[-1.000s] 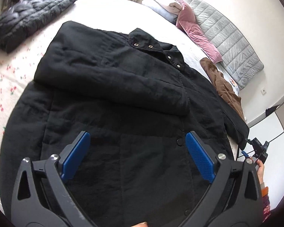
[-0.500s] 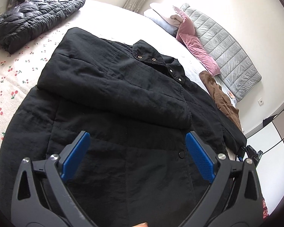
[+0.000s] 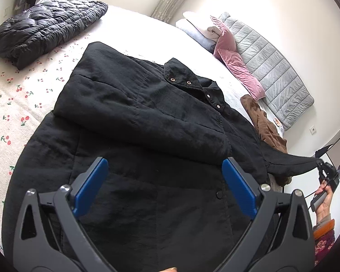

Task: Fold large clothes
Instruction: 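Grasp the sleeve with the right tool, fold it across the body, release, then grasp the jacket front edge by the placket with the left tool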

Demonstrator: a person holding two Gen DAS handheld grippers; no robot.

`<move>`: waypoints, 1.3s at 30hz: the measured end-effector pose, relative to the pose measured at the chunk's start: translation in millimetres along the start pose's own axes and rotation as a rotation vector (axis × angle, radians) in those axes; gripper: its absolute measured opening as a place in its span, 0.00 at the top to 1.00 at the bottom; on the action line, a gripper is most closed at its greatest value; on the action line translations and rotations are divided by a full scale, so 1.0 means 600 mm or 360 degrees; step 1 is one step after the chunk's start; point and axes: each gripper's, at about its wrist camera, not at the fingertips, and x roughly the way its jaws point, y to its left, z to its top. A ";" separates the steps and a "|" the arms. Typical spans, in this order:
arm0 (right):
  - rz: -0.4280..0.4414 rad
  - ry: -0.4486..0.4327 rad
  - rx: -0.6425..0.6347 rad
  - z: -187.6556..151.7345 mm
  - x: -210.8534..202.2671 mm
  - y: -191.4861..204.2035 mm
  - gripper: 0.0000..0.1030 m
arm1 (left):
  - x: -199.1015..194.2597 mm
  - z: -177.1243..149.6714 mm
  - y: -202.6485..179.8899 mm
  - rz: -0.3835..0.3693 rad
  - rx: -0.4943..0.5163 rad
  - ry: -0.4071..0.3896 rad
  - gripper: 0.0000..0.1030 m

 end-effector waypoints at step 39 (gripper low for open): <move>0.0440 0.1023 -0.0525 -0.420 0.043 0.290 0.44 | 0.003 0.075 -0.124 -0.0020 0.0344 0.0475 0.03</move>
